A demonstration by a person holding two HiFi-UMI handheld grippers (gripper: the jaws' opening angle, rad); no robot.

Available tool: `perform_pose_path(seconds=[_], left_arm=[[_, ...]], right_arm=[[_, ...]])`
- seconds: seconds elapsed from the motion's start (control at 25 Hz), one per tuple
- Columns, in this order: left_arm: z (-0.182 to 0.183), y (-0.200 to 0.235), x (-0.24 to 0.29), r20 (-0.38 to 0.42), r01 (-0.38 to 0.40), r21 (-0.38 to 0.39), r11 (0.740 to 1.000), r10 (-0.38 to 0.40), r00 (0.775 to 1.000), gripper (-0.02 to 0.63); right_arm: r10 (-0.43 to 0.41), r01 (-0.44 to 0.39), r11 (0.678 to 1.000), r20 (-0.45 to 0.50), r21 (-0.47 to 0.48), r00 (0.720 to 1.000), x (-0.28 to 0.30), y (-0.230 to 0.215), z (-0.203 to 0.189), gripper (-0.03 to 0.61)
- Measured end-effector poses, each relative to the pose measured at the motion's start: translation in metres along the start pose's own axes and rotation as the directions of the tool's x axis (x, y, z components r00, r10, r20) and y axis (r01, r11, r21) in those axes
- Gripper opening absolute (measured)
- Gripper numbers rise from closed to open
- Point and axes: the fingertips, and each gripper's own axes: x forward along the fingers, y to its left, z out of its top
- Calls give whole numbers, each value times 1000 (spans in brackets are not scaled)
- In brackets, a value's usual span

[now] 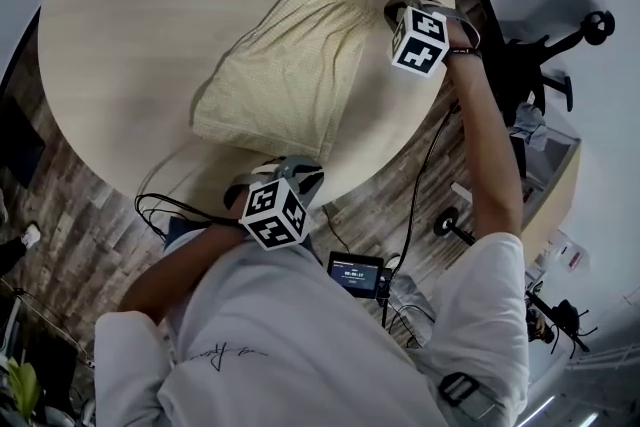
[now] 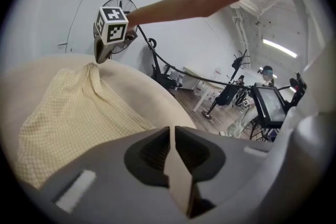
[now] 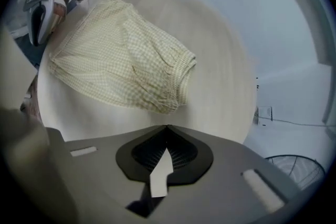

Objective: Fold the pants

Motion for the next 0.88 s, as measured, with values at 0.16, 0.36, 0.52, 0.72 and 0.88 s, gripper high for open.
perform_pose_path(seconds=[0.16, 0.36, 0.52, 0.72, 0.88], left_arm=[[8, 4, -10, 20, -25, -3, 1000, 25, 999, 87], [11, 7, -27, 35, -57, -6, 998, 58, 998, 78], [12, 7, -38, 45, -73, -9, 997, 73, 996, 72], [16, 1, -49, 59, -85, 2, 996, 85, 995, 61], [17, -3, -64, 77, -100, 14, 995, 99, 992, 58]], right_arm=[[-45, 47, 989, -13, 143, 999, -3, -4, -14, 2], [-51, 41, 915, 15, 402, 999, -13, 5, -21, 0], [-79, 43, 846, 45, 532, 996, -23, 16, -26, 0], [-161, 119, 793, 17, 597, 987, -36, 30, -36, 0], [-200, 150, 732, -1, 664, 980, -49, 45, -40, 0]])
